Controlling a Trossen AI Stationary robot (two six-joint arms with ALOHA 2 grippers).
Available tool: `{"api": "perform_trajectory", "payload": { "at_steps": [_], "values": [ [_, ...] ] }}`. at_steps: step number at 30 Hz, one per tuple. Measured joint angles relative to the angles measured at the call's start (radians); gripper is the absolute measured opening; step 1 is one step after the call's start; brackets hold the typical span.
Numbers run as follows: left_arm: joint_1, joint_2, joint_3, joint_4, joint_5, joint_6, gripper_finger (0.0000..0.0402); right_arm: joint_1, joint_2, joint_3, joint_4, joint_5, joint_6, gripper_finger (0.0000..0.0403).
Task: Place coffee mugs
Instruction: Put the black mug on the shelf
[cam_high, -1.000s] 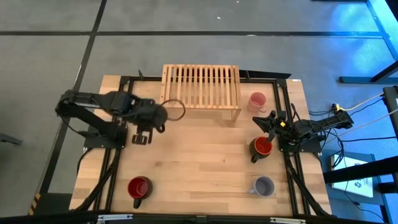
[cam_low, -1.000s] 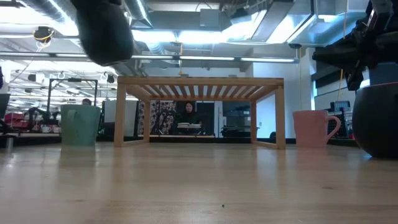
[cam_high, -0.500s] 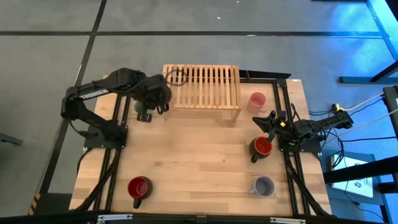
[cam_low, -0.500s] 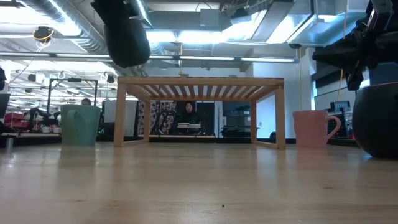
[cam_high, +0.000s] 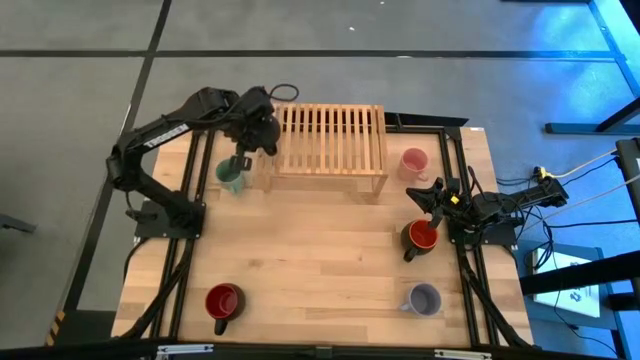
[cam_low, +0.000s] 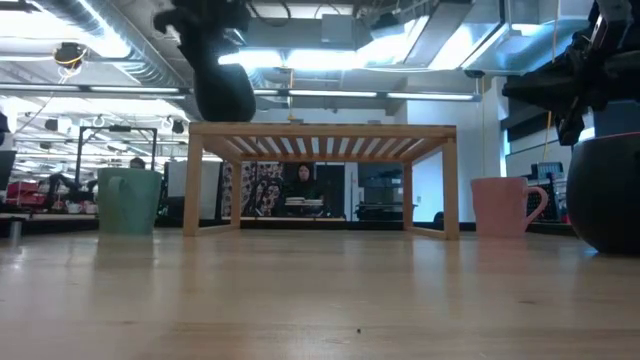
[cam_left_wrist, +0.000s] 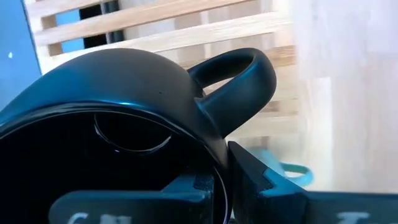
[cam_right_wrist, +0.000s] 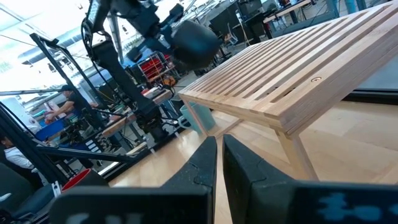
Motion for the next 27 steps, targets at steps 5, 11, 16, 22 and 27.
{"api": "perform_trajectory", "payload": {
  "at_steps": [5,11,16,22,27],
  "values": [
    [0.058,0.045,0.001,0.042,-0.023,-0.003,0.0016,0.000,0.000,0.000,0.000,0.000,0.000,0.0014],
    [0.081,0.122,0.115,-0.022,0.000,-0.045,0.0016,0.000,0.000,0.000,0.000,0.000,0.000,0.0014],
    [0.097,0.216,0.291,-0.123,0.020,-0.063,0.0016,0.000,0.000,0.000,0.000,0.000,0.000,0.0014],
    [0.143,0.321,0.426,-0.189,0.104,-0.133,0.0016,0.000,0.000,0.000,0.000,0.000,0.000,0.0014],
    [0.178,0.347,0.444,-0.191,0.119,-0.136,0.0016,0.000,0.000,0.000,0.000,-0.006,0.000,0.0014]
  ]
}}
